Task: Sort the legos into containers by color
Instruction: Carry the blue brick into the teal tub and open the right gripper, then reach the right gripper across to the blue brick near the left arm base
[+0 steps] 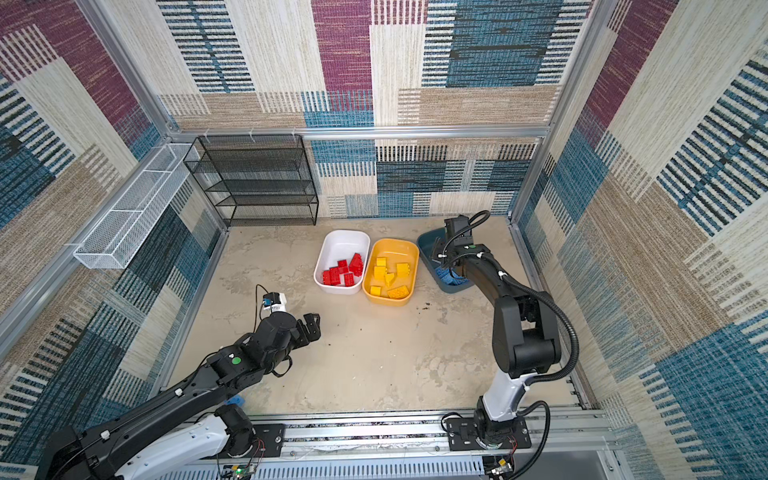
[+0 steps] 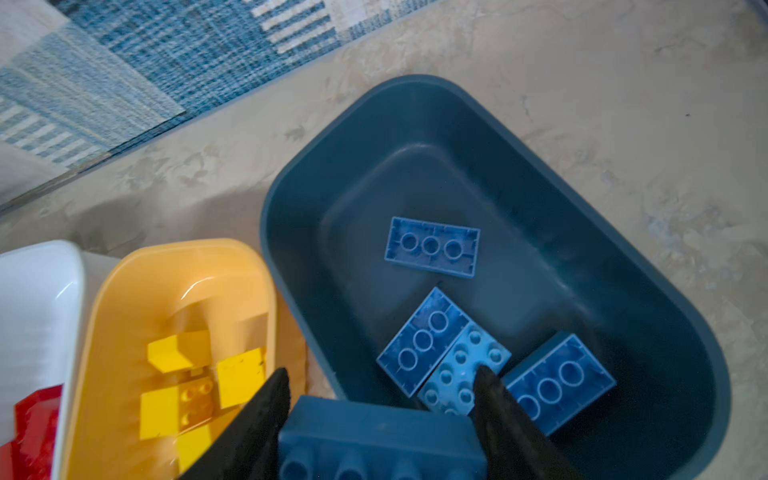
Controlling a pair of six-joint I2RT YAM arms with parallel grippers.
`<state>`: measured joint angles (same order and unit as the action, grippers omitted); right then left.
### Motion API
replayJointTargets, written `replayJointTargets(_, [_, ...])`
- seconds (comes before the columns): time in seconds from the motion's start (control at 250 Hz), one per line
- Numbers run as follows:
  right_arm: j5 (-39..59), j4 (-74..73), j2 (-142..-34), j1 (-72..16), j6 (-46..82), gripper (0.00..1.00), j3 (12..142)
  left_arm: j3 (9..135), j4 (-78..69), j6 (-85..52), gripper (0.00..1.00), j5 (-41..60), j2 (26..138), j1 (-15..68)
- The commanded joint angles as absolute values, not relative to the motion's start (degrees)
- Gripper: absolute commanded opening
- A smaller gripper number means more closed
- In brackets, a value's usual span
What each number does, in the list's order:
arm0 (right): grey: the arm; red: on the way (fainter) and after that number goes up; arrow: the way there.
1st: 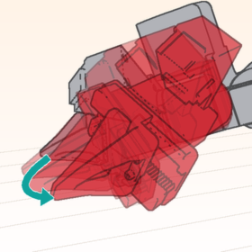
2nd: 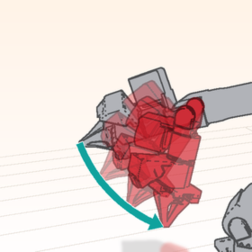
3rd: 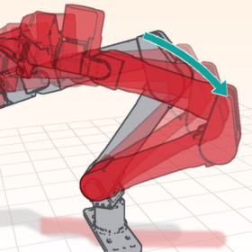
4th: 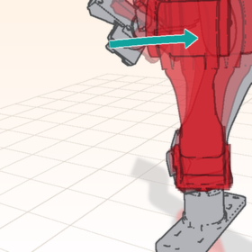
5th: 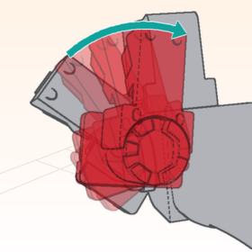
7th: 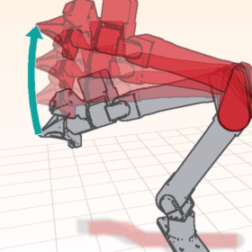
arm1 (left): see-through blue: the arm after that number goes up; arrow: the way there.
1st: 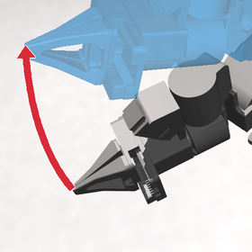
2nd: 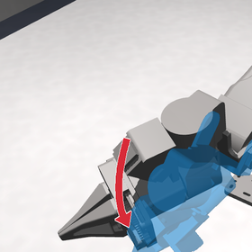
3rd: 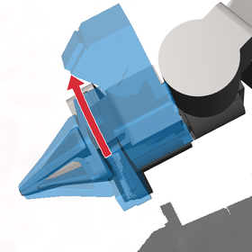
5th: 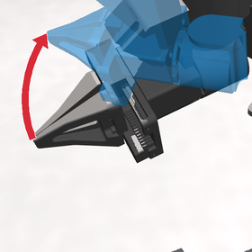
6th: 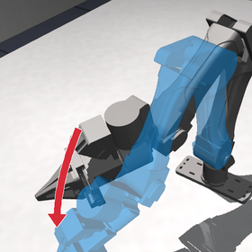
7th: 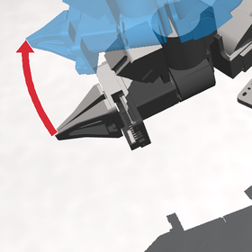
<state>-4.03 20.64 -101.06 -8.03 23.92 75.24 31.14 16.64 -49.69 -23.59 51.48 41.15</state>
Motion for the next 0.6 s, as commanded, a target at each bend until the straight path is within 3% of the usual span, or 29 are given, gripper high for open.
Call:
replayJointTargets(0.0, [-2.5,16.4,-103.0,-6.9,23.1,0.69,76.1,31.7,19.5,-54.1,0.99,-23.2,51.6,39.5])
replayJointTargets(0.16, [-2.0,16.2,-104.5,-6.0,22.6,0.84,76.8,32.2,19.5,-51.7,0.99,-21.3,50.6,37.9])
replayJointTargets(0.376, [3.8,13.7,-99.1,-6.5,16.6,0.93,74.6,40.5,24.0,-42.9,0.99,-20.4,49.4,37.7])
replayJointTargets(0.596, [3.5,10.5,-93.0,-21.7,10.1,1.00,73.0,56.1,23.8,-30.8,0.99,-18.9,48.0,37.6])
